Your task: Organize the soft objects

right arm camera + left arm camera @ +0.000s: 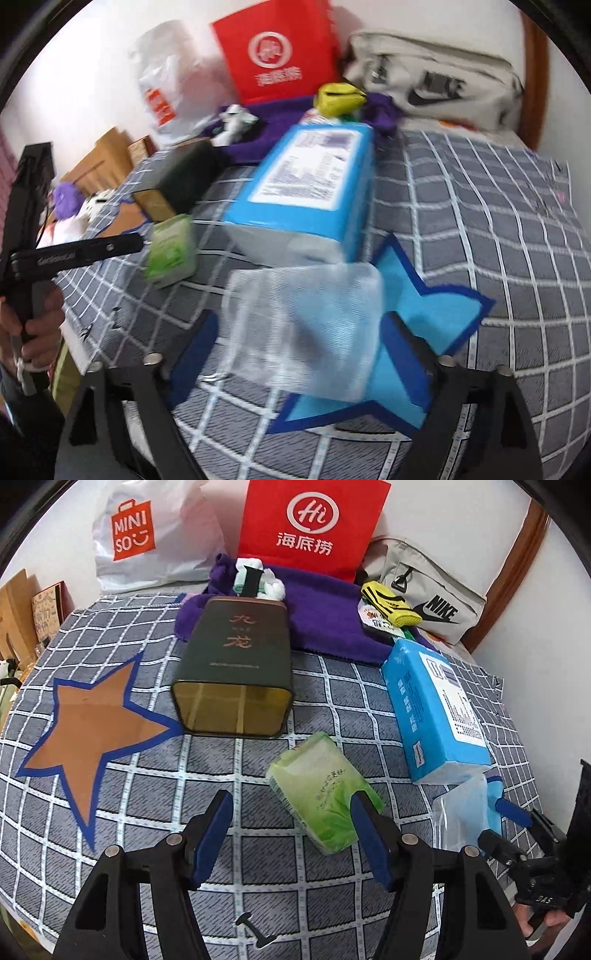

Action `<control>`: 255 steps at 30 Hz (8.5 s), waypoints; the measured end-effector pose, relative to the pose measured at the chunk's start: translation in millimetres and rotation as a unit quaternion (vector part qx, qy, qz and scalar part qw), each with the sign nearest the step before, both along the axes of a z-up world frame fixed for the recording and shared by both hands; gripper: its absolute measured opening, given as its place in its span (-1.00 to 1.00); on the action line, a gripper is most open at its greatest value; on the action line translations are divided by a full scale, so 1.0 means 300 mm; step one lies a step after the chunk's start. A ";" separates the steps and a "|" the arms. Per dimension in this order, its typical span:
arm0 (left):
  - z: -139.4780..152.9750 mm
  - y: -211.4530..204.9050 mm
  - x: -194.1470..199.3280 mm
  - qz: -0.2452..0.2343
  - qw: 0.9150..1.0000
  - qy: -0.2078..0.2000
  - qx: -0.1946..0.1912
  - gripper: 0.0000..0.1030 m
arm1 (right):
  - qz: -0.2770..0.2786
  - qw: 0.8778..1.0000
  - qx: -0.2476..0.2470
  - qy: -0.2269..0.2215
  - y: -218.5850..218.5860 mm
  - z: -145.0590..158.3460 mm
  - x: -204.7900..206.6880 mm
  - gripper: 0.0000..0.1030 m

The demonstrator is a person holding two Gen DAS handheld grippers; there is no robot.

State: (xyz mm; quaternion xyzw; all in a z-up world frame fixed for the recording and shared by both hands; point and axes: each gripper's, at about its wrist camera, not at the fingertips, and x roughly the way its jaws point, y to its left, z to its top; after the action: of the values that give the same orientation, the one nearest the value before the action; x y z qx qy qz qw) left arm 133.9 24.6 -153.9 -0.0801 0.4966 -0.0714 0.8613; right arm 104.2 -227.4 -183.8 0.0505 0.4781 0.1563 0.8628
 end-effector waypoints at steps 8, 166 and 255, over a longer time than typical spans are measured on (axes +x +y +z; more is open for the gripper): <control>-0.045 -0.050 0.055 -0.001 1.000 0.016 -0.001 0.26 | 0.003 1.000 0.014 0.003 0.030 -0.055 0.014 0.92; 0.052 0.035 0.954 -0.008 1.000 -0.003 0.025 0.32 | 0.086 0.995 -0.043 -0.005 0.340 0.066 1.003 0.21; 0.515 -0.084 -0.367 0.051 0.981 -0.159 0.096 0.84 | -0.063 0.983 -0.053 -0.161 0.085 0.583 -0.260 1.00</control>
State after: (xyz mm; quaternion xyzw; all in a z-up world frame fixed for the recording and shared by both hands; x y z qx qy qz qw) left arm 23.7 -0.6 0.6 -0.0097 0.3528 0.0091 0.9356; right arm 26.2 -201.9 -8.9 0.0084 0.3362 0.0825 0.9381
